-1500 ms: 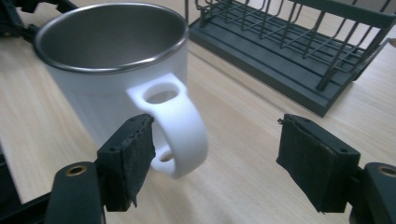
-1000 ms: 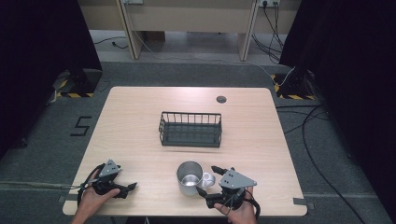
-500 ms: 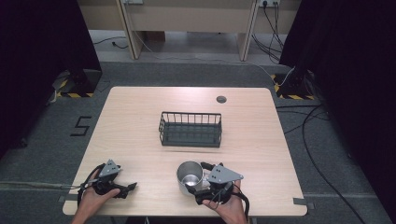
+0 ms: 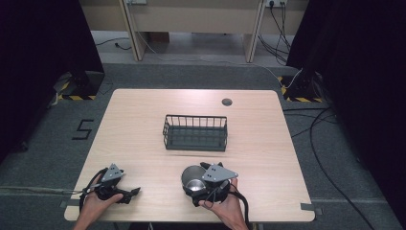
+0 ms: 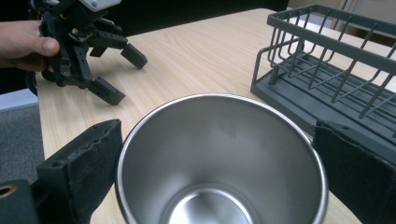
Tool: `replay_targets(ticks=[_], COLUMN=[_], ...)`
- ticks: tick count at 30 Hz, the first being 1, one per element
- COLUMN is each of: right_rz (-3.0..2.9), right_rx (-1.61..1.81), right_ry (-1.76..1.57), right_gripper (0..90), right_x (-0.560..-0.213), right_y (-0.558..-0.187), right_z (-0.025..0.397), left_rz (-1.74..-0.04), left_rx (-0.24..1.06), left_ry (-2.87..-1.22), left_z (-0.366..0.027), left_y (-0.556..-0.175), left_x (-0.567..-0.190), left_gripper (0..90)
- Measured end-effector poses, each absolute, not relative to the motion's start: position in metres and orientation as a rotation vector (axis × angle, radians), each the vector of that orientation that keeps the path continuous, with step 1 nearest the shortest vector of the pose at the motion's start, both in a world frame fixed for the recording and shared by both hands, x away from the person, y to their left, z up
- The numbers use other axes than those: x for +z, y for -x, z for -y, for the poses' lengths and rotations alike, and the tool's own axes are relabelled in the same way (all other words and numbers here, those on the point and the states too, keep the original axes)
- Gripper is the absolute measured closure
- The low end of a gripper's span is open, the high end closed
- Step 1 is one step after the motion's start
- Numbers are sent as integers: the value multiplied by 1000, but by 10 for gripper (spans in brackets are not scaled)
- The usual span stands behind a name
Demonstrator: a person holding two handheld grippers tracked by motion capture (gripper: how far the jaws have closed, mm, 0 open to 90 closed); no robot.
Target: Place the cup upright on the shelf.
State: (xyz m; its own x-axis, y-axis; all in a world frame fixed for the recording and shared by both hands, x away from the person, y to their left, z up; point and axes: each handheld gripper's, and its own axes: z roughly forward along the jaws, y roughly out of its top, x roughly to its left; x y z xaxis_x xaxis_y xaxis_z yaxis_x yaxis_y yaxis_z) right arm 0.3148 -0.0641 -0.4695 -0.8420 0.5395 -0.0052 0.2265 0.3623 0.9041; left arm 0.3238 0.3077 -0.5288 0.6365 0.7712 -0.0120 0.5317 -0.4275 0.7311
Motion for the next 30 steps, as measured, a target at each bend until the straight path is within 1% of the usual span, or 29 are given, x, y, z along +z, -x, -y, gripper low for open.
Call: replay_targets(ticks=[17, 25, 30], right_rz=[-2375, -2357, -2359], right_rx=[1459, 1476, 1497], right_ry=[-630, -585, -570], right_gripper=[62, 62, 63], right_x=[-470, -455, -444], right_y=[-321, -325, -337], right_z=[63, 64, 63], left_rz=[-1012, -1012, -1011], left_rx=[426, 426, 426], left_ry=[-2131, -2131, -2132], left_z=[-308, -308, -308], left_y=[-324, -324, -324], left_x=[-529, -529, -529], left_gripper=[0, 0, 0])
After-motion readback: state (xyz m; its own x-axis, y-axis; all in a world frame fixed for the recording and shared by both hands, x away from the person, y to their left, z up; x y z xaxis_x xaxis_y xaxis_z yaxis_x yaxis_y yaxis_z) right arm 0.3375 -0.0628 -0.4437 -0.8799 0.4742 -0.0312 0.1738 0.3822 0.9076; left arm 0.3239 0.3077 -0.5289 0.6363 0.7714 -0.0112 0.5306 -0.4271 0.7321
